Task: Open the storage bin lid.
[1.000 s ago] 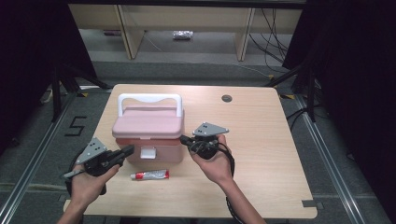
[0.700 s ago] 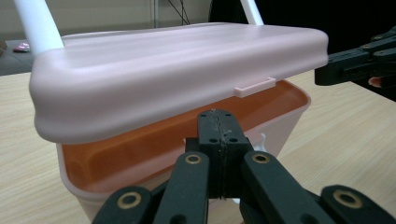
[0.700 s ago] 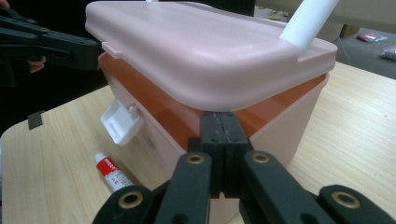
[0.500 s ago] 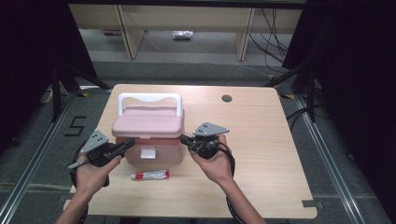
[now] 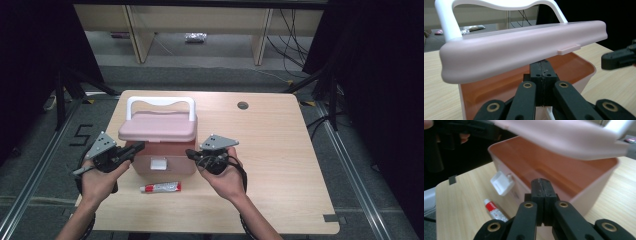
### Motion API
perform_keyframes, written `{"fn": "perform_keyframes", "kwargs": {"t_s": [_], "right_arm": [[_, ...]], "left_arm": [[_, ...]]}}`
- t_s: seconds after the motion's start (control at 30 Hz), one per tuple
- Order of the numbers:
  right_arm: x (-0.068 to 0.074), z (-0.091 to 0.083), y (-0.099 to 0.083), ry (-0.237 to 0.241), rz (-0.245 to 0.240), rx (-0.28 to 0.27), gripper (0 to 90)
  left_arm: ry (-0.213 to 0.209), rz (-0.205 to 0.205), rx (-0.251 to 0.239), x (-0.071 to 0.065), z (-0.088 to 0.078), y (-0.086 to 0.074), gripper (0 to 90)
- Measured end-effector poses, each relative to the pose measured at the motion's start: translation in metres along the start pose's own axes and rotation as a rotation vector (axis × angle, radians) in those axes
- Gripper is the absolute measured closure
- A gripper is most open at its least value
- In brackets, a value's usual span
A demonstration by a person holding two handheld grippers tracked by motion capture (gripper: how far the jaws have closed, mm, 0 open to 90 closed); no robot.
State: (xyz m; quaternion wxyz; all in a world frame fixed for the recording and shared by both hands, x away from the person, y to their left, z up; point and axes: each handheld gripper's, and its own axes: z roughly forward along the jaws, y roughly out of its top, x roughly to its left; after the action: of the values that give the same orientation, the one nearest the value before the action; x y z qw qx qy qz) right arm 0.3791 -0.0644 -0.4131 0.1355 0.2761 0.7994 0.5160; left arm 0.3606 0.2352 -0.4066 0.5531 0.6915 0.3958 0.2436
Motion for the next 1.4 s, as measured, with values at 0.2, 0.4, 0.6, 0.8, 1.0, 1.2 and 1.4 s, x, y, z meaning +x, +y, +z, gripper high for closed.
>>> {"fn": "perform_keyframes", "kwargs": {"t_s": [0.2, 0.4, 0.6, 0.8, 1.0, 1.2, 1.4], "right_arm": [[0.017, 0.017, 0.007, 0.048, -0.021, 0.033, 90.0], [0.029, 0.03, 0.01, 0.067, -0.035, 0.047, 90.0], [0.042, 0.049, 0.011, 0.103, -0.056, 0.067, 90.0], [0.044, 0.061, 0.006, 0.098, -0.089, 0.087, 90.0], [0.046, 0.068, 0.004, 0.083, -0.105, 0.087, 90.0], [0.048, 0.072, 0.002, 0.075, -0.11, 0.116, 90.0], [0.048, 0.074, 0.001, 0.065, -0.127, 0.116, 90.0]], "left_arm": [[-0.005, 0.002, -0.015, 0.003, 0.004, 0.005, 89.5], [0.005, -0.003, -0.021, 0.002, 0.004, 0.012, 89.5], [0.003, -0.004, -0.027, 0.003, 0.003, 0.015, 89.5], [0.003, -0.002, -0.033, 0.004, 0.003, 0.017, 89.5], [0.006, 0.006, -0.033, 0.004, 0.004, 0.02, 89.5], [0.008, 0.014, -0.038, 0.005, 0.004, 0.024, 89.4], [0.013, 0.019, -0.047, 0.007, 0.004, 0.03, 89.5]]}}
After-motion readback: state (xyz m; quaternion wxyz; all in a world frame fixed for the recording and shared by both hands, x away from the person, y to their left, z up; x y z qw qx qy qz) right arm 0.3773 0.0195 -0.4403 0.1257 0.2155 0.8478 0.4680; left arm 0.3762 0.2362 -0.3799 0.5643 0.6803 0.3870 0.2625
